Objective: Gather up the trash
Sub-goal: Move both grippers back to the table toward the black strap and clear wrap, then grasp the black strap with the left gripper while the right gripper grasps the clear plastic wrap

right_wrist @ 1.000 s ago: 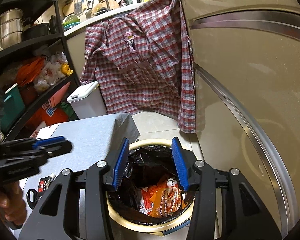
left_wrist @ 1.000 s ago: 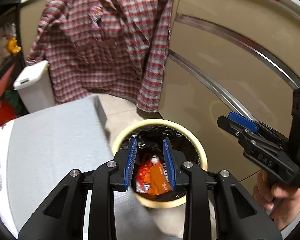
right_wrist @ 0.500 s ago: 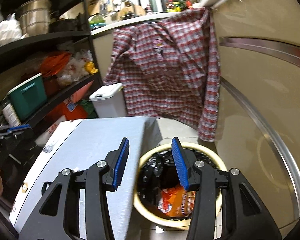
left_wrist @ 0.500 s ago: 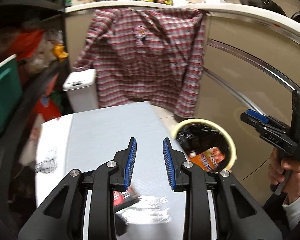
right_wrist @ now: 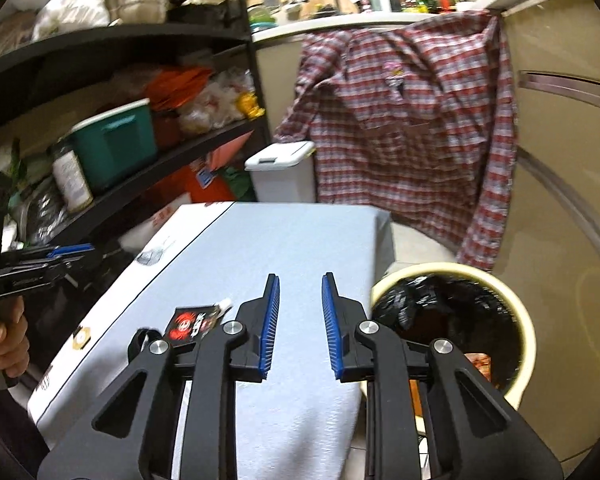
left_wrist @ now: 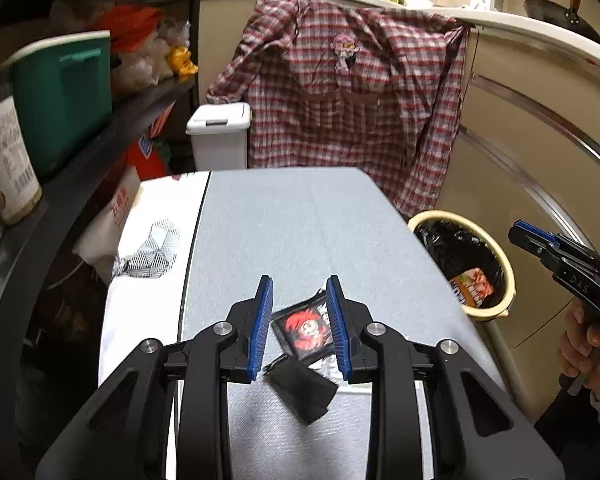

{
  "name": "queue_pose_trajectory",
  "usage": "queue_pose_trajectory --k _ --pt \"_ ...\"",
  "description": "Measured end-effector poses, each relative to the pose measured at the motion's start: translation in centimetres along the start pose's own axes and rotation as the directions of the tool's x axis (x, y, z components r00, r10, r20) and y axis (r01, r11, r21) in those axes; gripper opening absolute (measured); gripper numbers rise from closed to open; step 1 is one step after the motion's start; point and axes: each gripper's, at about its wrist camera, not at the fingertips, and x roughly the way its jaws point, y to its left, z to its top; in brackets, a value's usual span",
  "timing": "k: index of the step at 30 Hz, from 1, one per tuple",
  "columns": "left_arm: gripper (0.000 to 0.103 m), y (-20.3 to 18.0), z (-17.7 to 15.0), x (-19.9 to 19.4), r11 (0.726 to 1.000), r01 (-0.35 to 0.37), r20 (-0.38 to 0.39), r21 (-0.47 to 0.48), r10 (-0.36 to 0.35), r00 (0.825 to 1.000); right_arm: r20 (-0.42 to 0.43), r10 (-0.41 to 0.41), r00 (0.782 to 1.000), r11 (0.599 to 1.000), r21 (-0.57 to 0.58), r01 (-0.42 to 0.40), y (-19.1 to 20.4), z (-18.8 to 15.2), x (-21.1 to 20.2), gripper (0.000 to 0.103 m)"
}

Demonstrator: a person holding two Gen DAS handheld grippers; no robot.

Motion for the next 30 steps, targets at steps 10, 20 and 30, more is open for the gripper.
queue_pose_trajectory --k 10,20,30 --pt "0.028 1.6 -1.5 0.8 0.999 0.001 -0.044 -0.052 -0.004 0.999 -0.105 0.087 0.991 0.991 -0.092 -0.097 4.5 -3.0 3.6 0.023" --pt "0.028 2.9 -4.2 4.1 0.993 0.005 -0.18 -0.116 -0.026 0.983 -0.269 0.139 0.953 0.967 -0.169 -0.189 7.7 -6.2 7.5 0.034" --pt "0.045 2.4 -5.6 6.5 0.993 0.023 -0.274 -0.115 -0.054 0.96 -0.379 0.148 0.913 0.943 -0.223 -0.245 9.3 -8.3 9.9 0.048"
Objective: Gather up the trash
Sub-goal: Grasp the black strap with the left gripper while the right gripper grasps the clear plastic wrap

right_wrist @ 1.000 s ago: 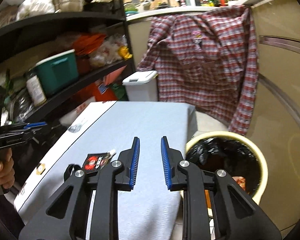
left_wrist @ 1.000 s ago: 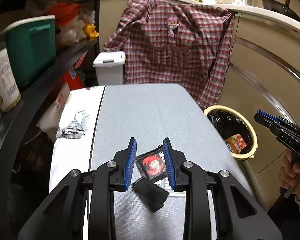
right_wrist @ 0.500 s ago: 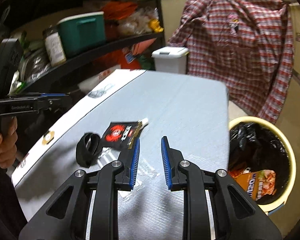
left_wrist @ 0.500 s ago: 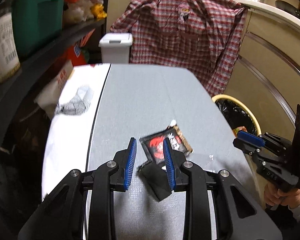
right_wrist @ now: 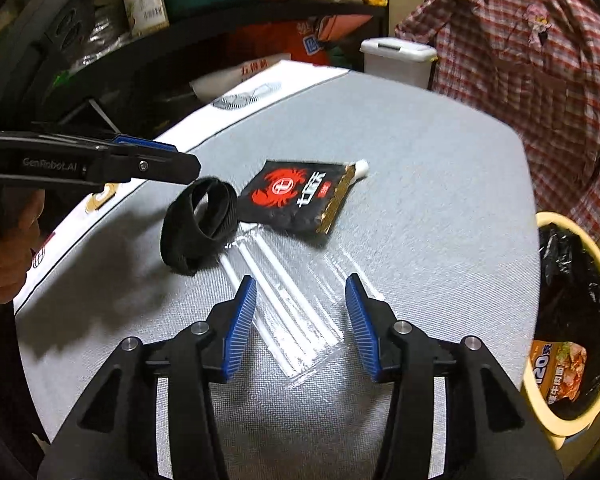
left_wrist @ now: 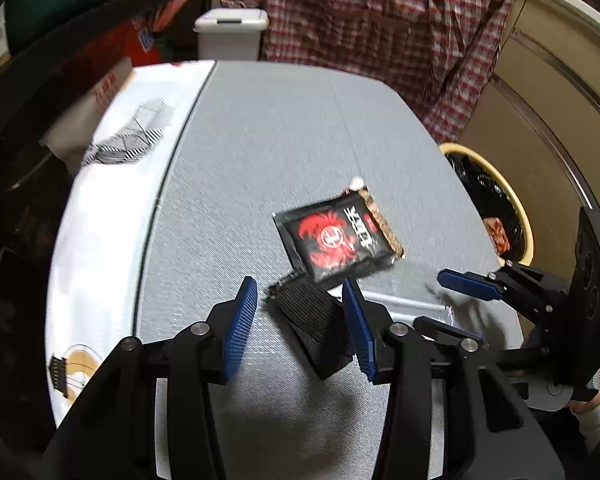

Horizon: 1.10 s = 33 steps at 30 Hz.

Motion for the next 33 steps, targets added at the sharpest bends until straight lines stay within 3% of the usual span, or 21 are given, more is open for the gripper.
queue_pose_trajectory --k 8,10,14,17,18,19,21,24,33 --pt "0.045 -0.4 -0.4 1.4 0.999 0.012 -0.054 0.03 -0.01 0.998 -0.064 0.028 0.998 0.999 -0.039 -0.031 0.3 -0.2 1.1 0.053" --pt "0.045 -0.5 -0.6 1.6 0.999 0.01 -0.064 0.036 -0.008 0.998 -0.061 -0.002 0.998 0.996 -0.092 -0.004 1.0 -0.5 1.1 0.054" --pt "0.045 -0.6 -1.1 2.1 0.999 0.007 -0.088 0.053 -0.003 0.996 -0.067 0.001 0.998 0.996 -0.09 -0.007 1.0 -0.6 0.9 0.053" --pt "0.045 -0.6 -1.5 2.3 0.998 0.004 -0.102 0.066 0.002 0.995 -0.065 0.001 0.998 0.996 -0.09 -0.007 1.0 -0.6 0.7 0.041" --pt "0.043 -0.6 -1.6 2.4 0.997 -0.002 -0.103 0.074 0.01 0.995 -0.066 0.0 0.998 0.996 -0.091 -0.006 1.0 -0.6 0.7 0.032" --pt "0.039 -0.6 -1.7 2.4 0.997 -0.01 -0.1 0.079 0.017 0.995 -0.067 0.001 0.998 0.996 -0.093 -0.008 1.0 -0.6 0.5 0.022" --pt "0.032 -0.6 -1.7 2.3 0.996 -0.016 -0.095 0.086 0.024 0.995 -0.068 -0.004 0.998 0.995 -0.099 -0.003 1.1 -0.6 0.5 0.014" --pt "0.025 -0.5 -1.7 2.2 0.995 -0.023 -0.089 0.094 0.032 0.996 -0.062 -0.02 0.998 0.994 -0.112 0.013 1.2 -0.9 0.2 0.009" --pt "0.021 -1.5 -1.3 0.5 0.99 -0.054 -0.021 0.131 0.057 0.998 0.027 -0.047 0.999 0.998 -0.032 0.047 0.0 -0.5 -3.1 0.007"
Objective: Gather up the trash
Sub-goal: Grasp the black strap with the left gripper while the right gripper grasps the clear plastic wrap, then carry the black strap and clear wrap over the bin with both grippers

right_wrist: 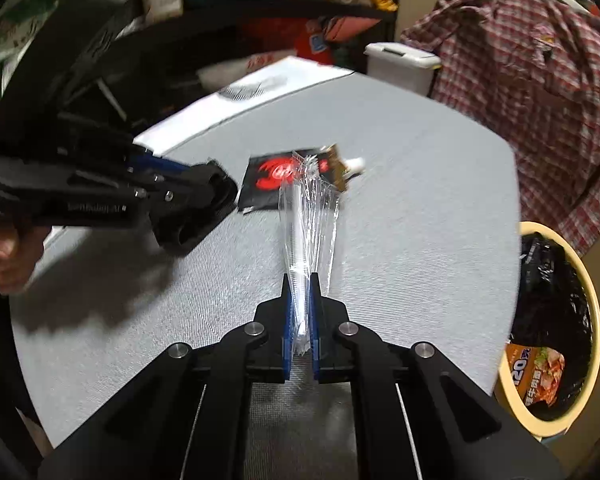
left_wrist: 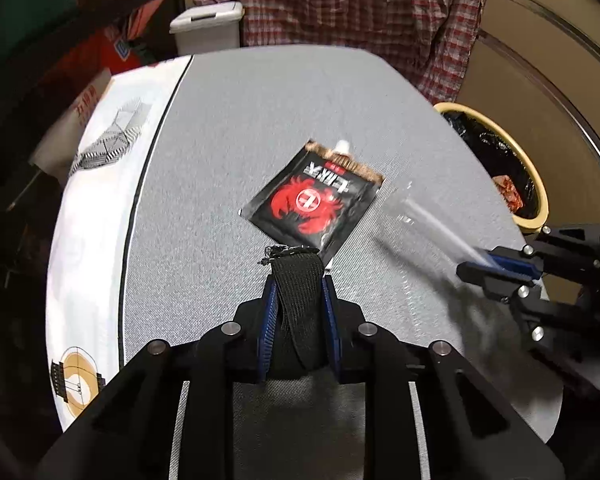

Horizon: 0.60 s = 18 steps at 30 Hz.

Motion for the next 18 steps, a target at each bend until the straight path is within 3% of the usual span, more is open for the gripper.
queue_pose_trajectory --k 18 --pt "0.021 -2.8 0.5 -3.5 1.0 -0.006 0.116 0.007 0.006 0.993 0.14 -0.119 0.983 0.974 0.208 0.089 -3.8 0.5 -5.9 0.007"
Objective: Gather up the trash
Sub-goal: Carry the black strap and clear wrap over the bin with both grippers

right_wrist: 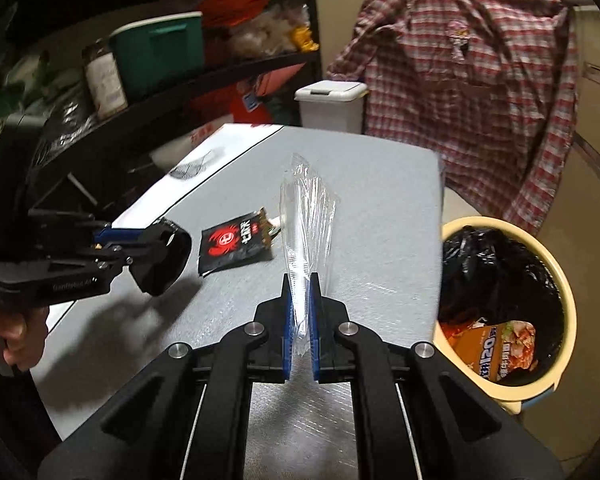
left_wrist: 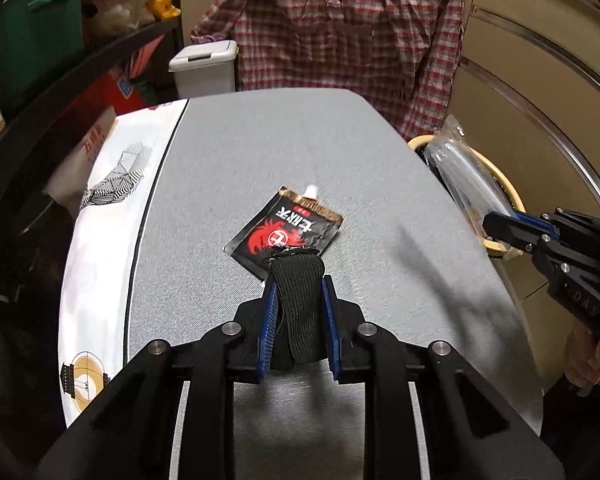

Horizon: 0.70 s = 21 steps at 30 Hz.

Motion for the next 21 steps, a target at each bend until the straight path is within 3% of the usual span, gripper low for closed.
queue_pose_trajectory --k 8,21 --pt "0.021 -1.2 0.6 -0.9 1.0 0.007 0.035 -0.006 -0.006 0.999 0.042 -0.052 0.998 0.997 0.065 0.05 -2.2 0.6 -2.3 0.007" --pt "0.021 -3.0 2.2 -1.9 1.0 0.009 0.099 -0.007 -0.008 0.995 0.04 -0.171 0.984 0.977 0.132 0.165 -4.6 0.5 -3.9 0.007"
